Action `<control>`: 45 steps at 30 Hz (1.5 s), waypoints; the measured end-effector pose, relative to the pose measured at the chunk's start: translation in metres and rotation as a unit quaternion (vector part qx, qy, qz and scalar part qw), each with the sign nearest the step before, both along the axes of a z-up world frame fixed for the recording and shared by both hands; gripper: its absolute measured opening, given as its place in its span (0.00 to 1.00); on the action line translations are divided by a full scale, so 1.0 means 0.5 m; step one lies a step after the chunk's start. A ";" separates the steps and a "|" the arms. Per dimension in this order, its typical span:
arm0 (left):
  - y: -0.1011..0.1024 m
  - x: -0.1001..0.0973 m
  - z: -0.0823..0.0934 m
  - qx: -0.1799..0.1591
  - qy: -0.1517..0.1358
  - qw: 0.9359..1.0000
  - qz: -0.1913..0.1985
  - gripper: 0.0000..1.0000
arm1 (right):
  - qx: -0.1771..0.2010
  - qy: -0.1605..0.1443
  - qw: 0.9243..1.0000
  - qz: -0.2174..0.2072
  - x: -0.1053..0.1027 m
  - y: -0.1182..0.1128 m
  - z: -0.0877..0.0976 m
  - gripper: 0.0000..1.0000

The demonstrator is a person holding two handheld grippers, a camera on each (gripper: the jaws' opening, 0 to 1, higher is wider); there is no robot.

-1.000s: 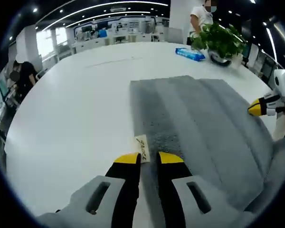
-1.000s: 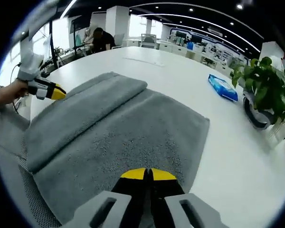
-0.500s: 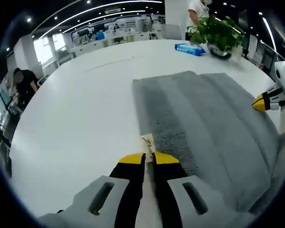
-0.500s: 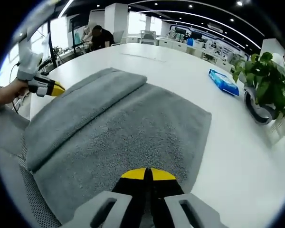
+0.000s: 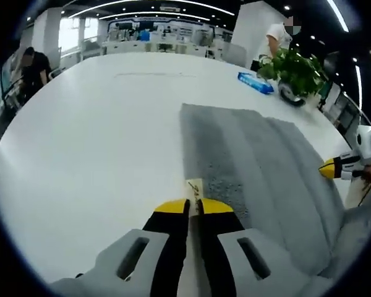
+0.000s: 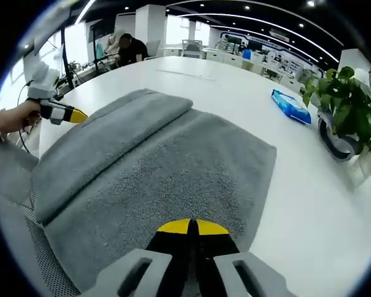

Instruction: Open the folded towel by lifting each exposed corner and separating the folded layers until the towel lies flat within the target outline without major curled edges

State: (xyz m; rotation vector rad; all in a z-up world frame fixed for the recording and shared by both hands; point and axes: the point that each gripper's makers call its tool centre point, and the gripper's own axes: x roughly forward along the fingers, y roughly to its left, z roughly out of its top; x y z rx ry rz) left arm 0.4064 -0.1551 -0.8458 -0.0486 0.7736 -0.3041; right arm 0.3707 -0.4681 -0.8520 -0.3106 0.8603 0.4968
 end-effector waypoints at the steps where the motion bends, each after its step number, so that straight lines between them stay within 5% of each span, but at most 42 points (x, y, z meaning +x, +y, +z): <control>1: -0.004 0.000 0.002 0.009 -0.004 1.000 -0.011 0.02 | 0.000 0.000 1.000 0.000 0.000 0.000 0.000 0.00; 11: 0.029 -0.003 0.003 0.099 -0.001 0.991 -0.085 0.01 | 0.005 0.004 1.000 -0.015 0.002 -0.001 0.000 0.00; 21: 0.069 -0.003 0.004 0.192 -0.002 0.976 -0.106 0.01 | -0.007 0.002 1.000 -0.011 0.002 -0.001 -0.001 0.00; 24: 0.108 -0.007 0.004 0.223 0.002 0.969 -0.103 0.01 | -0.004 0.003 1.000 -0.013 0.002 -0.001 -0.002 0.00; 39: 0.260 -0.027 0.004 0.227 0.027 0.972 -0.053 0.01 | -0.004 0.001 1.000 -0.013 0.003 -0.002 -0.002 0.00; 45: 0.297 -0.034 0.005 0.276 0.037 0.958 -0.066 0.01 | -0.005 0.000 1.000 -0.011 0.002 -0.001 -0.002 0.00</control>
